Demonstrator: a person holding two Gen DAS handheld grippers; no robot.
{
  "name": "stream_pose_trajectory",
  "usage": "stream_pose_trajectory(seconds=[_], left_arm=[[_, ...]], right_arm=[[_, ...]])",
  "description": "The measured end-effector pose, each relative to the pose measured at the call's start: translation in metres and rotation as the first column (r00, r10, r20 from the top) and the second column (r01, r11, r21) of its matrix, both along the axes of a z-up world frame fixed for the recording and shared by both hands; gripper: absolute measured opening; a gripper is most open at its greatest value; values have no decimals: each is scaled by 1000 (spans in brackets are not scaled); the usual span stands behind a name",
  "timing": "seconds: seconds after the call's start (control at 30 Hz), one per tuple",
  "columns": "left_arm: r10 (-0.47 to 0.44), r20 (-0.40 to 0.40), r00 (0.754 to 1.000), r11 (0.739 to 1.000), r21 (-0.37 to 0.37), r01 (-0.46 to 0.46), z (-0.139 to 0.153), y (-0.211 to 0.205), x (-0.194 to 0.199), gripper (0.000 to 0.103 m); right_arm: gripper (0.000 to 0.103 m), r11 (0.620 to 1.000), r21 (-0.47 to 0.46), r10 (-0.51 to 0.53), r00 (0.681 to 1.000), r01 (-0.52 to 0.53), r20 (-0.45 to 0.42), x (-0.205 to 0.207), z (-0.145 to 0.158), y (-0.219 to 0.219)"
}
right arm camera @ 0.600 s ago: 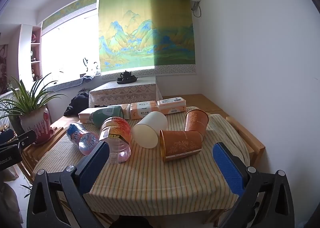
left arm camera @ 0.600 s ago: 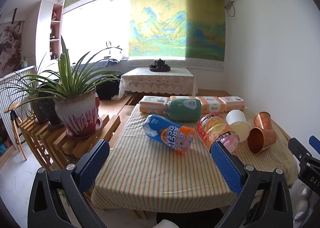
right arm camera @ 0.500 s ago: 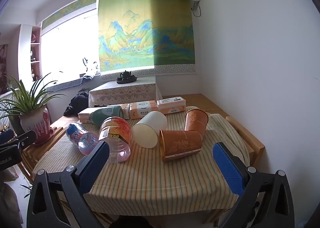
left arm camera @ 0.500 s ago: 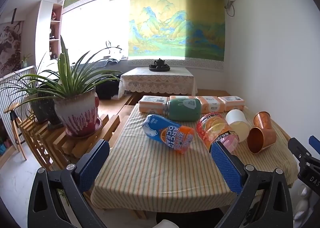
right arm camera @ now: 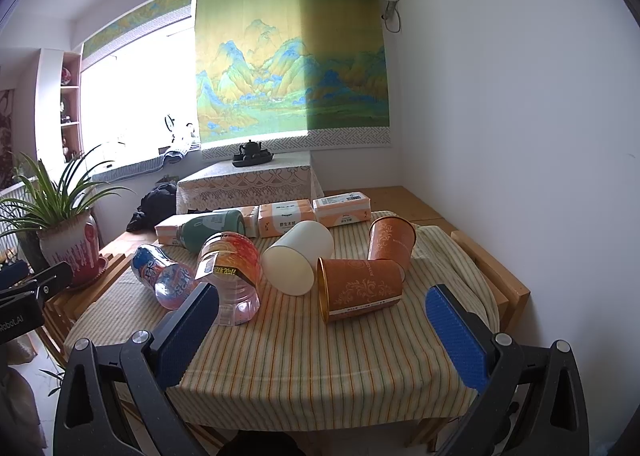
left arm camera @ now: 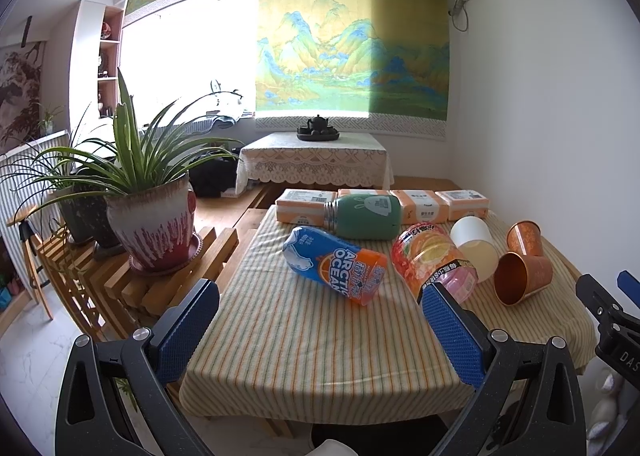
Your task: Flip cup upside down
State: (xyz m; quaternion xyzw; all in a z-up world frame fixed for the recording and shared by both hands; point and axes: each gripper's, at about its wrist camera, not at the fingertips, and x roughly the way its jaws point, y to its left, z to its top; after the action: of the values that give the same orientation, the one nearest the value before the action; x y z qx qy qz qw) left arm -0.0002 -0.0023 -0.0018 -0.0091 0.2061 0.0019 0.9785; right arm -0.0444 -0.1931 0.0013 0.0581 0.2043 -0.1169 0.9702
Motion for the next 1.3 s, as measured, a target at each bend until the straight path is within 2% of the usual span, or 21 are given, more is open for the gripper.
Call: stream_pose_trajectory(seconds=[0.87,1.3], left_arm=[[0,4,1000,1000,2,0,-6,-4,2,103],[-5,-6,1000,999,34,6,-7,-8,10,103]], right_arm=[[102,1000,1,-1,1000,1,-2,0,-1,-1],[102,1000,-4,-6,1000,6,-22,9,-6,-5]])
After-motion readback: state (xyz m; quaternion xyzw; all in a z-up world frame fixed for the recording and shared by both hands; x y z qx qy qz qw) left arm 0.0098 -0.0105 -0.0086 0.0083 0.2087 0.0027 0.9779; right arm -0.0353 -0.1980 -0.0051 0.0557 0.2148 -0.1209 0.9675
